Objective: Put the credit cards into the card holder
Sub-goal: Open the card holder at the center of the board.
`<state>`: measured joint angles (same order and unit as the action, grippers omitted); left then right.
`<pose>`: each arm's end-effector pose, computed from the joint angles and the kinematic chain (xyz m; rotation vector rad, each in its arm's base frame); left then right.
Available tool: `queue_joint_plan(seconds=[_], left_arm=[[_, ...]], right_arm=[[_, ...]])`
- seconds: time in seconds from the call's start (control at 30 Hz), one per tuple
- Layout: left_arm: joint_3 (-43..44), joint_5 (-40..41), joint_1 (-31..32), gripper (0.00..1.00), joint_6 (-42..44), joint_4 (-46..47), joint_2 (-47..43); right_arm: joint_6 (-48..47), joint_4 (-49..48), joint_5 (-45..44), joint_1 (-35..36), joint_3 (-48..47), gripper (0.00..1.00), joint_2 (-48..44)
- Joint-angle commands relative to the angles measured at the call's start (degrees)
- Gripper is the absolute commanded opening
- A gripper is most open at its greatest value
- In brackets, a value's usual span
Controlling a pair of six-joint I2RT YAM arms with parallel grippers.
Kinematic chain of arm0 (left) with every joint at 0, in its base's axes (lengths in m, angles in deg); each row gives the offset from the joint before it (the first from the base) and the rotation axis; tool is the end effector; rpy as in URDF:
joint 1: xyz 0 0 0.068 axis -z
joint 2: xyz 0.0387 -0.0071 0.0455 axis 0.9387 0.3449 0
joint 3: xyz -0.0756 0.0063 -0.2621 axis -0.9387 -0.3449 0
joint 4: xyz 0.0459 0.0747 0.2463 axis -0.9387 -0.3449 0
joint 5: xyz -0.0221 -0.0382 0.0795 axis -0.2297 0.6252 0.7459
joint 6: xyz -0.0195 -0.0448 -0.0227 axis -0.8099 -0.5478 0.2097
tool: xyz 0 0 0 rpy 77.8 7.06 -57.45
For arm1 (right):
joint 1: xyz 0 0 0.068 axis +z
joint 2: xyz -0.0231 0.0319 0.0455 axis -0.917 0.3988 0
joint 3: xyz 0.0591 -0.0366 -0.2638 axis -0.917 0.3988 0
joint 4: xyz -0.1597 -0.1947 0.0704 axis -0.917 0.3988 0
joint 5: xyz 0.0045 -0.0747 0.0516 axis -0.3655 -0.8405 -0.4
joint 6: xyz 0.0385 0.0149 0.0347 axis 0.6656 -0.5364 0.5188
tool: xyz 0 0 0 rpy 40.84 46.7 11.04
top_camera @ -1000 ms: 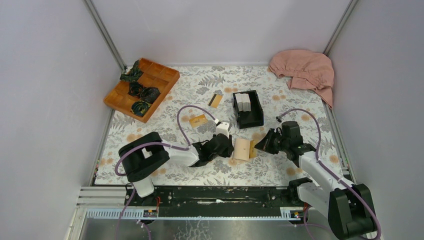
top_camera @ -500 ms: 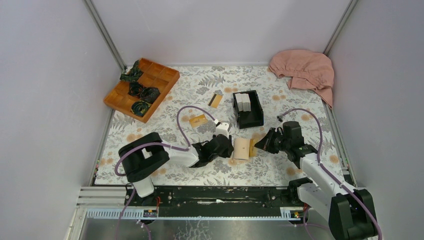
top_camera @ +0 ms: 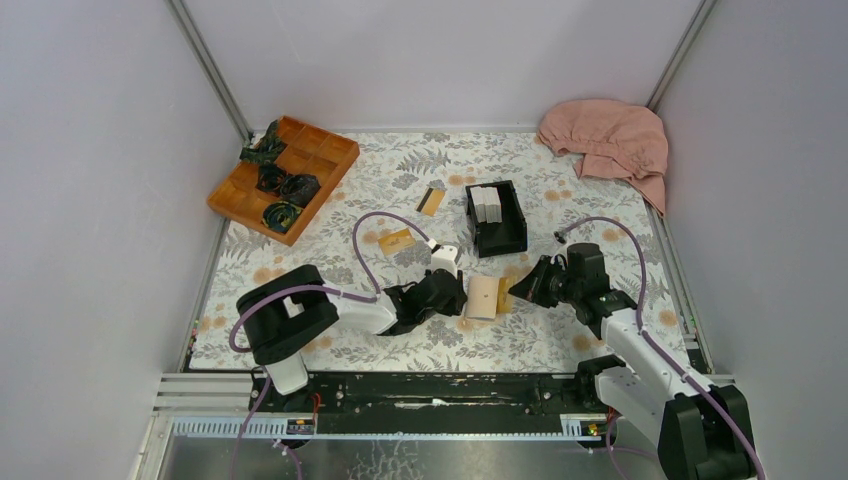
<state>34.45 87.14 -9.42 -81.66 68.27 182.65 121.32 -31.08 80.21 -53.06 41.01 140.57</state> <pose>0.1689 -0.2780 0.1262 0.2726 2.2729 -0.6469 0.1769 0.0576 0.1827 0.1845 2.3039 0.9298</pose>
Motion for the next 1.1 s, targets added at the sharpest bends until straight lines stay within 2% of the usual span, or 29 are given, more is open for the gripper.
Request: queue_joint_plan(seconds=[0.0, 0.4, 0.63, 1.07], left_arm=[[-3.2, -1.2, 1.0, 0.32, -0.1, -10.4, 2.4], [-2.4, -1.6, 1.3, 0.31, -0.3, -10.4, 2.9], [-2.3, -1.6, 1.3, 0.31, -0.5, -10.4, 3.1], [-2.3, -1.9, 1.8, 0.30, -0.5, -10.6, 3.7]], right_arm=[[0.4, 1.1, 2.1, -0.1, -1.4, 0.00, -1.5], [0.5, -1.2, 2.3, 0.0, 2.1, 0.00, -0.5], [-0.9, -1.1, -0.8, -0.1, 3.0, 0.00, 0.9], [3.1, -5.7, -0.2, -0.1, 4.9, 0.00, 1.1]])
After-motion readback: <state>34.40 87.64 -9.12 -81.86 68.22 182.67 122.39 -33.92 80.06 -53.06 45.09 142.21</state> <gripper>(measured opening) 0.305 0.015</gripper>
